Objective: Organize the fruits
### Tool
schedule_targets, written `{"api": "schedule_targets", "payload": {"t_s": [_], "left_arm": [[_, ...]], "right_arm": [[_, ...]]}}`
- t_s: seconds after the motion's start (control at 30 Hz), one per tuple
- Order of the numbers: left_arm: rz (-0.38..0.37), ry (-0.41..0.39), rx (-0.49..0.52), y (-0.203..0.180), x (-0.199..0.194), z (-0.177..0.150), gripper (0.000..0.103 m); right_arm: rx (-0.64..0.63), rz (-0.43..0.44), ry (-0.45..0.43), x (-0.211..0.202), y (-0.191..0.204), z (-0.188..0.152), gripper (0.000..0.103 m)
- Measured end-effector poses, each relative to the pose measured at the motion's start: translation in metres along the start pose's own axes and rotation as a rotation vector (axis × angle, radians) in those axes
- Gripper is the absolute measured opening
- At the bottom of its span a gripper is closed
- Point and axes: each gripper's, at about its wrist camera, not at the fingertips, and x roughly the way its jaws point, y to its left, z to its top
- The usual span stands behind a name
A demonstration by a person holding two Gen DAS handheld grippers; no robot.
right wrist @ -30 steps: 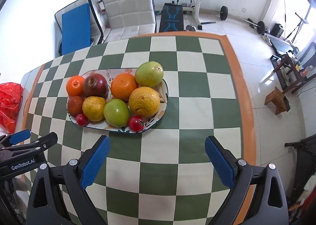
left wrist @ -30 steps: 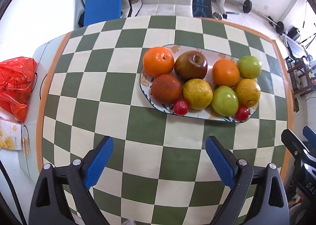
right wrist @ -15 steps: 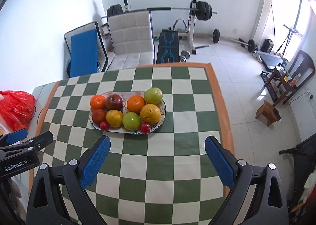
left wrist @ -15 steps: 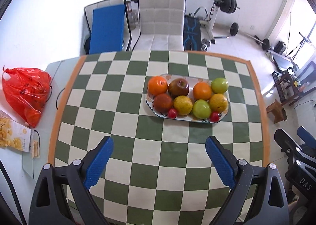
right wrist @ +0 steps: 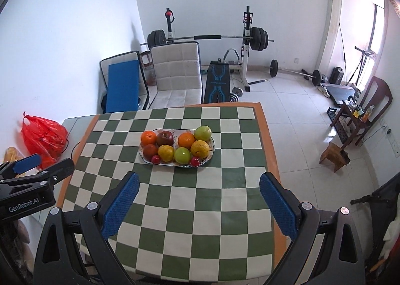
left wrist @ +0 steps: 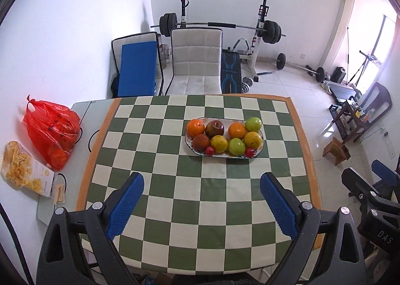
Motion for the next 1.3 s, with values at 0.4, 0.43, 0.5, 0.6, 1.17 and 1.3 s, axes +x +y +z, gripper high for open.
{"api": "schedule_targets", "payload": {"t_s": [0.4,0.43,0.5,0.6,1.17,1.3], "left_arm": [[-0.005,-0.061,0.028,-0.004,-0.051,-0.019,0.095],[-0.004,-0.065,0.028,-0.004,-0.054,-0.020,0.095],[-0.011,-0.069,0.021,-0.003,-0.059,-0.021,0.095],[-0.012,-0.078,0.019,-0.002,-0.063,-0.021,0.095],[0.018,-0.079,0.014,-0.002,-0.008,-0.002,0.100],[0.032,-0.072,0.012,-0.001,0.012,0.006,0.103]], "right_arm": [[-0.005,0.015,-0.052,-0.070,0.008,-0.017,0.099],[-0.004,0.015,-0.054,-0.072,0.008,-0.016,0.099],[-0.004,0.019,-0.054,-0.075,0.008,-0.017,0.099],[0.000,0.025,-0.054,-0.080,0.008,-0.017,0.099],[0.003,-0.007,-0.040,0.007,0.009,0.009,0.099],[0.007,-0.019,-0.024,0.041,0.010,0.016,0.099]]}}
